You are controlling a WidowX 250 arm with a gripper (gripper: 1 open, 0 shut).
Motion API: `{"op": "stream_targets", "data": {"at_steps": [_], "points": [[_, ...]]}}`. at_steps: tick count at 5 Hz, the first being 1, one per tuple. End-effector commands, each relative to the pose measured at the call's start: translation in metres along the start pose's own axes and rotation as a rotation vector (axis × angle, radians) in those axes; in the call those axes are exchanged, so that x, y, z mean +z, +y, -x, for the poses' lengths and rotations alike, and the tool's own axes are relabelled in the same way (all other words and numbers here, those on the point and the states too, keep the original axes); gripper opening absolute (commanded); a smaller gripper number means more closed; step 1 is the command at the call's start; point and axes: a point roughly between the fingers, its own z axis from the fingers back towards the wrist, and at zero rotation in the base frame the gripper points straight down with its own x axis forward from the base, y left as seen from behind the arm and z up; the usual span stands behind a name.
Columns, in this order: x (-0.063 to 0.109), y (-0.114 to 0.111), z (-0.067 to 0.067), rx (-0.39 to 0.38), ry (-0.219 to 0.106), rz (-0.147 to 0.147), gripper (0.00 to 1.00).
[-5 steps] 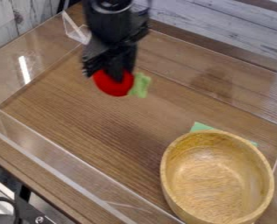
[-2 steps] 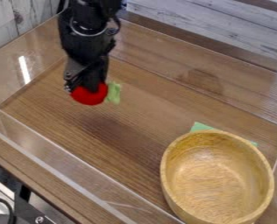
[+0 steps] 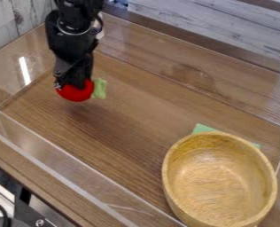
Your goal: Move the red object to the left side of the table
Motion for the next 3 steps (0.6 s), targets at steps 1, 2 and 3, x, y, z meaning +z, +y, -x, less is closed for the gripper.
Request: {"op": "stream_targets", "data": {"at_steps": [1, 2, 3], "points": [[-0.002, -0.018, -0.016, 0.045, -0.022, 0.038, 0.0], [-0.021, -0.02, -0.032, 0.102, -0.038, 0.022, 0.0], [-0.041, -0.021, -0.048, 0.153, -0.052, -0.004, 0.0]]}}
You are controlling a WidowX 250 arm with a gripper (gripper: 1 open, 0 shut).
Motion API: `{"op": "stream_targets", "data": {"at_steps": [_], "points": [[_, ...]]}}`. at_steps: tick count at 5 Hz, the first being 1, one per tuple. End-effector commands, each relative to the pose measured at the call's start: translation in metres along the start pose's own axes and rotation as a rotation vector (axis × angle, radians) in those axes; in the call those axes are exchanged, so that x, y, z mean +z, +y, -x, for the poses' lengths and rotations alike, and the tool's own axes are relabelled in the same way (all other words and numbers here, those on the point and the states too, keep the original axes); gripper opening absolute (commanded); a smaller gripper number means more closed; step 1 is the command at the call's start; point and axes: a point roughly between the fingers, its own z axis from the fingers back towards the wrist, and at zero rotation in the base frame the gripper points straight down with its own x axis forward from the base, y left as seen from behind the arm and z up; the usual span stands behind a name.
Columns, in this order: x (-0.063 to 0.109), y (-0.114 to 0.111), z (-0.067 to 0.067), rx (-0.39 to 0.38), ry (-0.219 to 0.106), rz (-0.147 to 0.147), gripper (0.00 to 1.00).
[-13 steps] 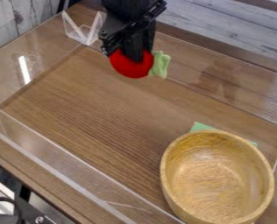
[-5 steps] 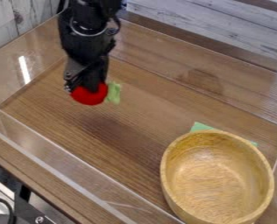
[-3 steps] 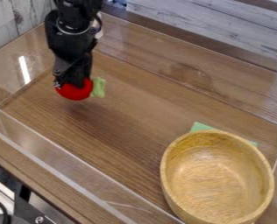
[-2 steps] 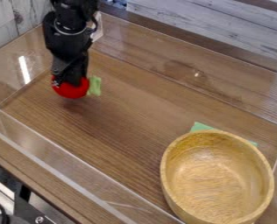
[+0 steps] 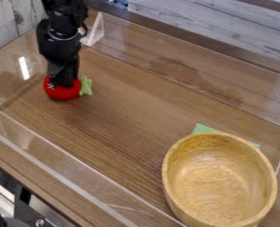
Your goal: Move the red object to the left side of the table
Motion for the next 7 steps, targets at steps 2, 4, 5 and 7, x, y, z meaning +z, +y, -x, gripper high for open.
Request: {"op": "stream_targets", "data": {"at_steps": [2, 4, 5, 7], "points": [[-0.014, -0.01, -0.021, 0.077, -0.013, -0.025, 0.0], [-0.024, 0.003, -0.024, 0.137, -0.01, -0.059, 0.0], [-0.028, 0.014, -0.027, 0.171, -0.011, -0.077, 0.0], [-0.034, 0.007, -0.022, 0.108, 0.009, -0.085, 0.0]]}}
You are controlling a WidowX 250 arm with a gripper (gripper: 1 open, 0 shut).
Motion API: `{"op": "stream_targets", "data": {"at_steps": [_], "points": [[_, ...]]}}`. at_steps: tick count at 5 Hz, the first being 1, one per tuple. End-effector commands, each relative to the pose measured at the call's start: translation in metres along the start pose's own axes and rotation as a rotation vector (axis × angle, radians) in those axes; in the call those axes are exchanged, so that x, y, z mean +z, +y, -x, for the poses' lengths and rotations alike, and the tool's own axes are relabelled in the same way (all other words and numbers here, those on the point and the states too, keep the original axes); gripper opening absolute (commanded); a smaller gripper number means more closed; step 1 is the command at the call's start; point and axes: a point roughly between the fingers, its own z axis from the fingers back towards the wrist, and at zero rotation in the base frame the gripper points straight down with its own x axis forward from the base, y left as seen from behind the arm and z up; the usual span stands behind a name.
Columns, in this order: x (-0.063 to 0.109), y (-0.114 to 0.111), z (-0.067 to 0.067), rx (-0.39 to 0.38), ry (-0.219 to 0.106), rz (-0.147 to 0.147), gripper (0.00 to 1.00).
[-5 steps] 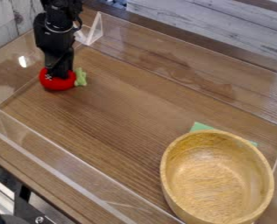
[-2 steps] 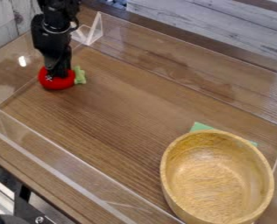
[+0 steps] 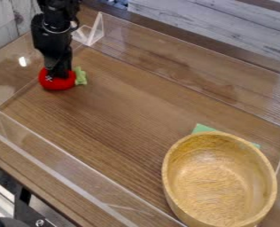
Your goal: Move the red object to the left side of the table
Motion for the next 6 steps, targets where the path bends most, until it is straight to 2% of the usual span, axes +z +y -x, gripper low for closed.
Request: {"op": "stream_targets", "data": {"at_steps": [1, 2, 3, 4, 5, 6], "points": [[-0.012, 0.01, -0.01, 0.006, 0.008, -0.064, 0.0], [-0.008, 0.008, -0.01, -0.008, 0.017, -0.073, 0.0], [-0.01, 0.017, -0.009, -0.029, 0.028, -0.081, 0.0], [-0.002, 0.018, -0.008, -0.058, 0.036, -0.089, 1.0], [0.006, 0.019, -0.007, -0.088, 0.043, -0.097, 1.0], [0.014, 0.012, 0.007, -0.086, 0.047, -0.117, 1.0]]}}
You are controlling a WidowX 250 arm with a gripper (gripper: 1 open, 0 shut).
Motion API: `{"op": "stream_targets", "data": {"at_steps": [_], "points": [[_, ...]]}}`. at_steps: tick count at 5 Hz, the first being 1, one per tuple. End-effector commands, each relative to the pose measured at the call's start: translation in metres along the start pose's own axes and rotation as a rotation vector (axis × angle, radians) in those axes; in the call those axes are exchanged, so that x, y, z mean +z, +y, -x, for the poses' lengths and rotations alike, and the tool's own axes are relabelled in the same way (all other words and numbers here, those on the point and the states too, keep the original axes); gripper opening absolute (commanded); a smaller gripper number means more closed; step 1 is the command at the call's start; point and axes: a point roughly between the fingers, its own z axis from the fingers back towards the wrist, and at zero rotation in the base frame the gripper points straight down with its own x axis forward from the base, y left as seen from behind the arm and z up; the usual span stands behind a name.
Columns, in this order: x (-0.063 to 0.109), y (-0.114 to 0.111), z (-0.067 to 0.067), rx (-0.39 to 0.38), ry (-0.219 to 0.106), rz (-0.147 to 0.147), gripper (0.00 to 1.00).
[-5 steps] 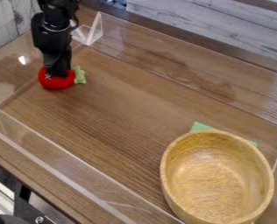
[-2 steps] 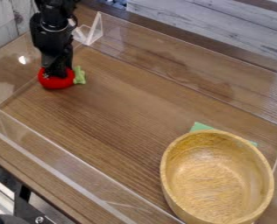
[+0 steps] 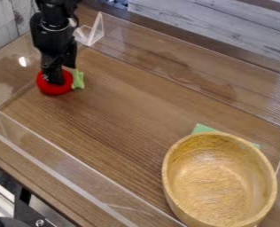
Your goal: Move the red object to the left side of the table
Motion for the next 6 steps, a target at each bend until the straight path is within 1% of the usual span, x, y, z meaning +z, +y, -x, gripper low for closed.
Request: {"op": "stream_targets", "data": {"at_steps": [1, 3, 5, 6], "points": [[0.009, -0.009, 0.01, 0.013, 0.004, -0.011, 1.0], [0.024, -0.014, 0.021, -0.044, 0.018, -0.031, 1.0], [0.014, -0.031, 0.017, -0.062, 0.041, -0.057, 1.0], [0.023, -0.028, 0.017, -0.083, 0.053, -0.076, 1.0]]}}
